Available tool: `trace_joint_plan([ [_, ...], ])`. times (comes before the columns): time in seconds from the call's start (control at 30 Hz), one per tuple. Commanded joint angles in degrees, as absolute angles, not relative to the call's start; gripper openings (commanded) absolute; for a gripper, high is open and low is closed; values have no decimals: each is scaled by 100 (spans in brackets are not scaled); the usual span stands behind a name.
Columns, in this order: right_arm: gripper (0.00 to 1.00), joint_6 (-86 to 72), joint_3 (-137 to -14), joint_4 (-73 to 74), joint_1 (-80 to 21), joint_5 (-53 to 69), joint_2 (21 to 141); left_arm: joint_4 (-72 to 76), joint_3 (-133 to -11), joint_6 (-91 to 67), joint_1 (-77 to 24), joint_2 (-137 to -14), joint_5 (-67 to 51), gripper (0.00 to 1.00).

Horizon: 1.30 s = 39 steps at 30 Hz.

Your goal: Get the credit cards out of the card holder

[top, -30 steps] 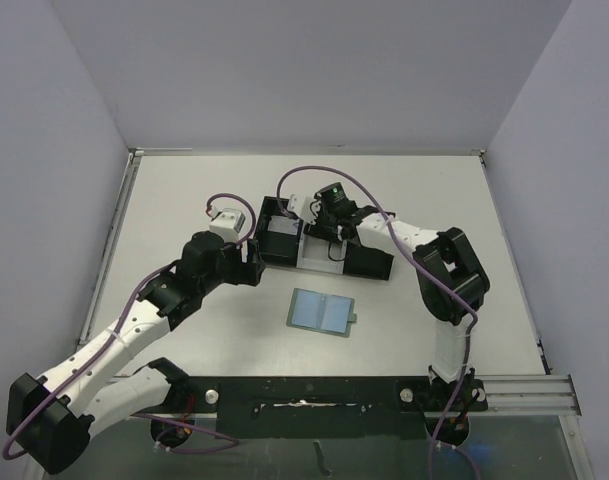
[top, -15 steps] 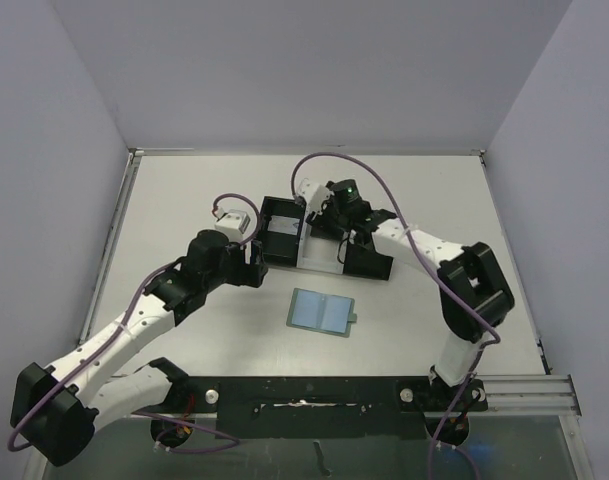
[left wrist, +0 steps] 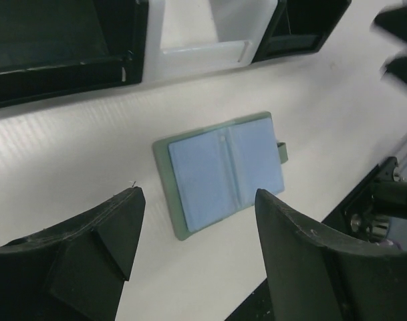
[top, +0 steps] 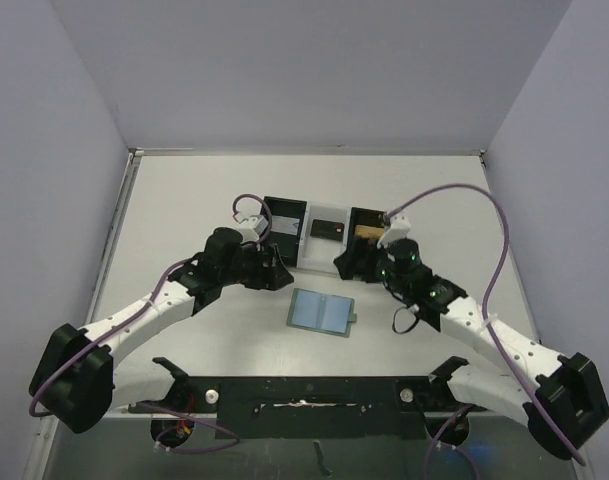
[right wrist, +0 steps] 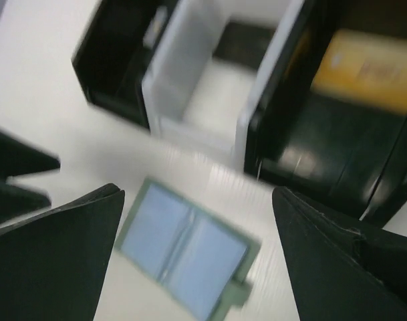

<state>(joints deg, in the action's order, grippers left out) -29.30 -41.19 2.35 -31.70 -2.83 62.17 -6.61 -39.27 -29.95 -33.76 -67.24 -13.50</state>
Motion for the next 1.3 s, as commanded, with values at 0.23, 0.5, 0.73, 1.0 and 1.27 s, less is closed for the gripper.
trace_joint_plan([
  [0.23,76,-6361,-2342,599,-5118,-1540,5435,406,-4045,-3568,-3607,-7935,-2571,57],
  [0.5,70,-6809,-2651,757,-5367,-1736,6358,456,-4194,-3594,-3882,-8411,-2592,50],
  [0.73,64,-6955,-2671,671,-5379,-1754,6695,396,-4134,-3509,-3894,-8457,-2430,50],
  [1.0,46,-7072,-2379,27,-5341,-1581,6766,534,-4011,-3470,-4048,-8909,-2285,43],
  [1.27,43,-7183,-2167,-583,-5260,-1285,6864,479,-3967,-3411,-4202,-9216,-1938,37],
])
